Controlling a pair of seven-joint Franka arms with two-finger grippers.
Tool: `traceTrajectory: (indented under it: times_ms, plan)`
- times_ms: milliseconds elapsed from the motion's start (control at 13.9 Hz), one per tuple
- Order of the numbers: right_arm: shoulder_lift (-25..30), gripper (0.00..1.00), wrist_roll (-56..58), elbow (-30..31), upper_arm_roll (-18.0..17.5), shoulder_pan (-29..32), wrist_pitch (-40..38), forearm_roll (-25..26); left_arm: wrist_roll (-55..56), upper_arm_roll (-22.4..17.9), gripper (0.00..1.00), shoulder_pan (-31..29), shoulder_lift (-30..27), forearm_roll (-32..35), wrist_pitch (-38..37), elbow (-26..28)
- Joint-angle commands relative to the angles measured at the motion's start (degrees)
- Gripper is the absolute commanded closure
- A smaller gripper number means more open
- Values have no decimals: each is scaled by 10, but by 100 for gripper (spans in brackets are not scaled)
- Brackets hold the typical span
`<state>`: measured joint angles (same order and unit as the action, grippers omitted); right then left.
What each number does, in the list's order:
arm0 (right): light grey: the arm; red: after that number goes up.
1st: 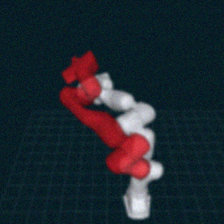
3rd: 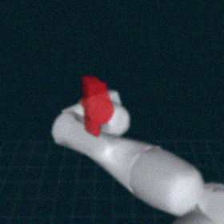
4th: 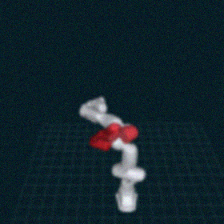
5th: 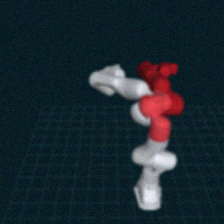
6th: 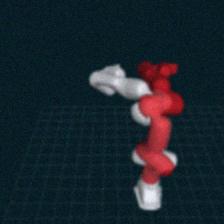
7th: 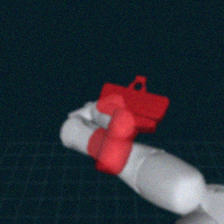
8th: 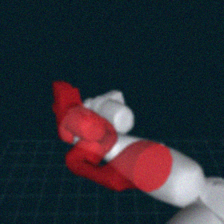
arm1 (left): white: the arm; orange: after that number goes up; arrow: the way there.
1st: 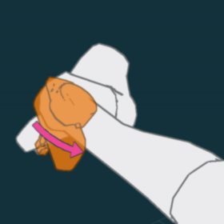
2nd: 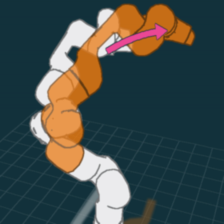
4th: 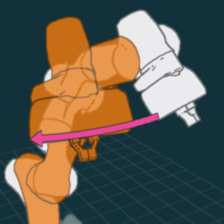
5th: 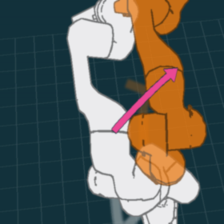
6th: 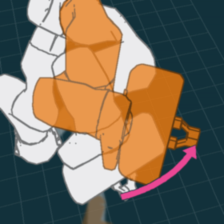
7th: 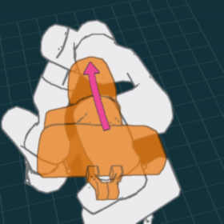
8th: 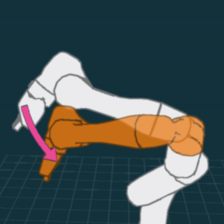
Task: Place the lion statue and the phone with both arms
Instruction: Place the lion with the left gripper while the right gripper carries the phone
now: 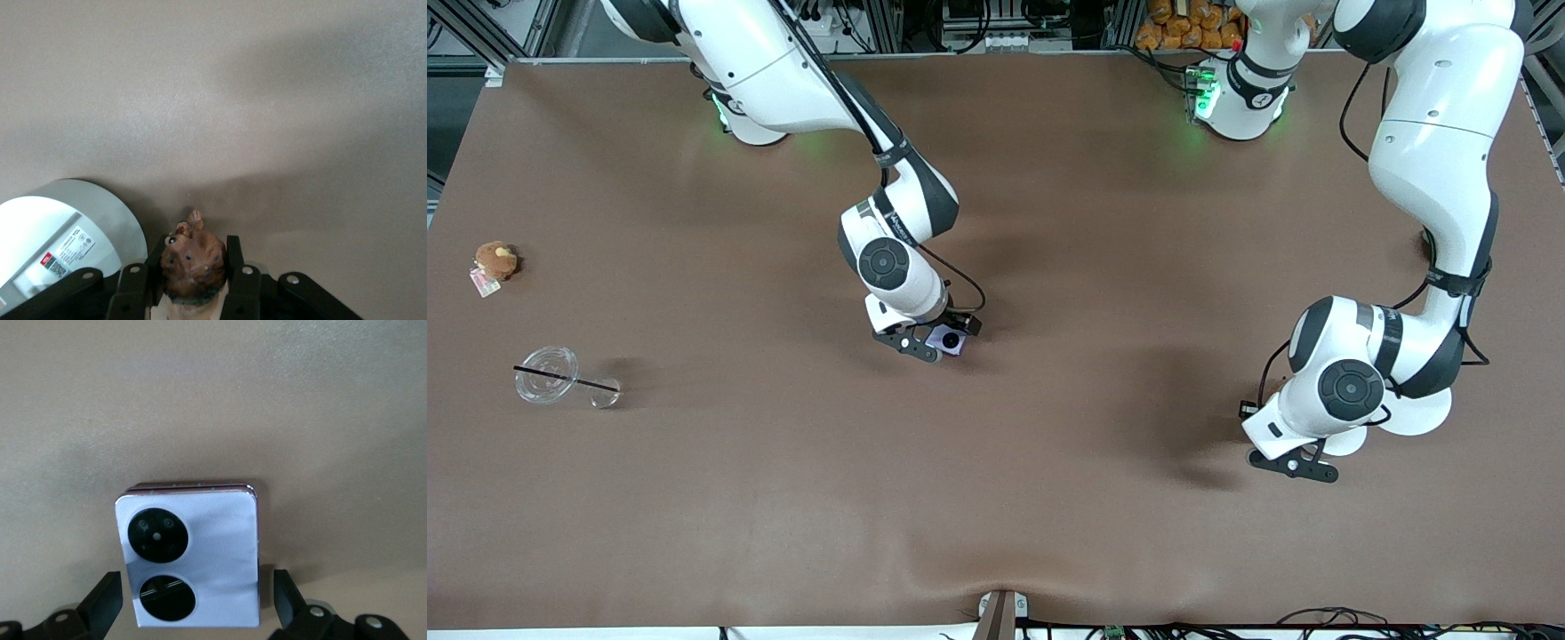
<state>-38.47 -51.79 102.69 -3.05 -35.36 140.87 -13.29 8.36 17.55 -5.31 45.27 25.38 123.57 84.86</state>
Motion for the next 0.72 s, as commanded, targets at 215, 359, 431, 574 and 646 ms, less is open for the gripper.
traceTrajectory:
  times_ms: [215,359,431,574,646]
  plan:
    - [-21,94,-11,-28,9,-7,-1,1,9,-12,100,-6,13,19,26,0]
    - [-18,100,-10,-40,9,-1,-19,0,9,-12,92,-6,13,20,26,-1]
    - [-15,100,-9,-56,9,8,-59,1,9,-12,61,-6,13,19,26,0]
    - [-12,100,-9,-102,18,20,-145,5,2,-12,0,-8,10,19,26,0]
    - [-11,100,-6,-123,25,26,-181,6,6,-12,0,-6,8,19,24,0]
